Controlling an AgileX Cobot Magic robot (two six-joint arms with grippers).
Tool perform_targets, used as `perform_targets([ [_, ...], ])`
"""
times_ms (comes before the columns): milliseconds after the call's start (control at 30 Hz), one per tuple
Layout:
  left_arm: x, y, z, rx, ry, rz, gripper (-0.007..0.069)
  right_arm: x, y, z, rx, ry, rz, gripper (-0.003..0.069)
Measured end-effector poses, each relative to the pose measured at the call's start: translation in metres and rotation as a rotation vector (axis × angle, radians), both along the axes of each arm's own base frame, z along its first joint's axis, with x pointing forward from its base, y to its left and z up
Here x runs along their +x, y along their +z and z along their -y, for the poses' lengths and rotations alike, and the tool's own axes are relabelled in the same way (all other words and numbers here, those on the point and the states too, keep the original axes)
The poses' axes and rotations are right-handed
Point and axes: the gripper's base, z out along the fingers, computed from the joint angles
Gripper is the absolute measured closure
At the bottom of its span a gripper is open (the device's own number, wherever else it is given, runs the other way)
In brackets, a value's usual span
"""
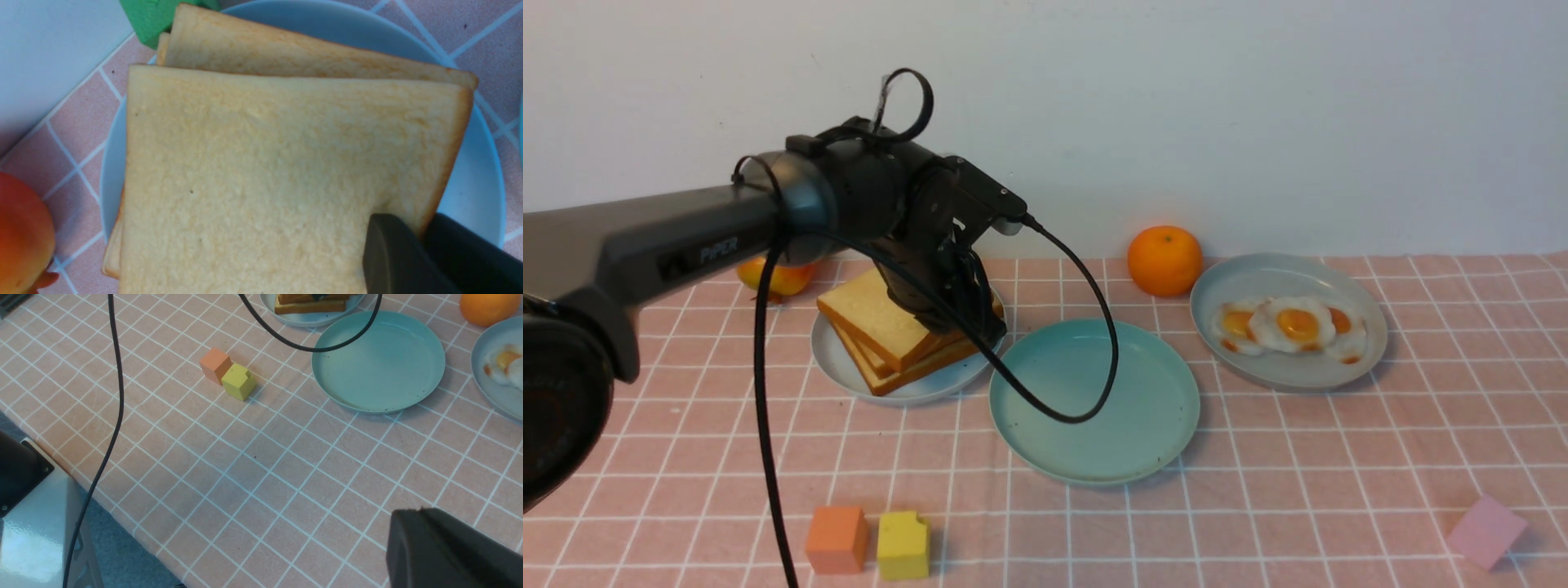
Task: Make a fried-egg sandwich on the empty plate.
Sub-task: Use the left arm to grab a slice of bread, then use the left arm to put a slice of bread into the empty plate in the middle
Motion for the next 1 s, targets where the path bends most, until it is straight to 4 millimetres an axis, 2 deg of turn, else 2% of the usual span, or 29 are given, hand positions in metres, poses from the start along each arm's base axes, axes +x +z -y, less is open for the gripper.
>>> perform_targets([
  [133,-0.005,0.017,-0.002,-0.006,-0.001,0.017,0.0529,0.0,0.0,0.0,0.0,0.0,0.0,0.06],
  [233,-0.019,0.059,-0.004,-0.079,0.012,0.068,0.0547,0.0,0.0,0.0,0.0,0.0,0.0,0.0596],
  [267,-0.03,0.081,-0.001,-0.122,-0.006,0.089,0.0552,0.0,0.0,0.0,0.0,0.0,-0.001,0.0594],
  [300,-0.036,0.091,0.002,-0.14,-0.027,0.096,0.0552,0.0,0.0,0.0,-0.002,-0.001,0.0,0.0594],
  [400,-0.051,0.105,0.016,-0.172,-0.103,0.092,0.0552,0.0,-0.001,0.001,-0.011,-0.004,0.001,0.0594],
  [433,-0.063,0.107,0.031,-0.188,-0.177,0.071,0.0552,0.0,-0.001,0.002,-0.021,-0.007,-0.001,0.0592],
  [500,-0.078,0.097,0.061,-0.198,-0.29,0.029,0.0552,-0.001,-0.001,0.003,-0.029,-0.011,0.004,0.0592],
  [533,-0.078,0.097,0.061,-0.195,-0.294,0.03,0.0552,-0.002,-0.001,0.004,-0.03,-0.013,0.007,0.0592],
  [567,-0.085,0.086,0.08,-0.187,-0.347,0.003,0.0552,-0.004,-0.001,0.006,-0.027,-0.013,0.015,0.0592],
  [667,-0.087,0.062,0.098,-0.149,-0.397,-0.025,0.0552,-0.011,0.0,0.01,-0.019,-0.012,0.031,0.0591],
  [700,-0.086,0.046,0.108,-0.11,-0.423,-0.023,0.0552,-0.017,0.001,0.013,-0.011,-0.011,0.043,0.0591],
  [833,-0.078,0.021,0.114,-0.068,-0.431,-0.023,0.0552,-0.027,0.003,0.019,0.01,-0.013,0.074,0.0587],
  [1000,-0.073,0.006,0.117,-0.057,-0.431,-0.02,0.0552,-0.034,0.004,0.023,0.027,-0.011,0.094,0.0584],
])
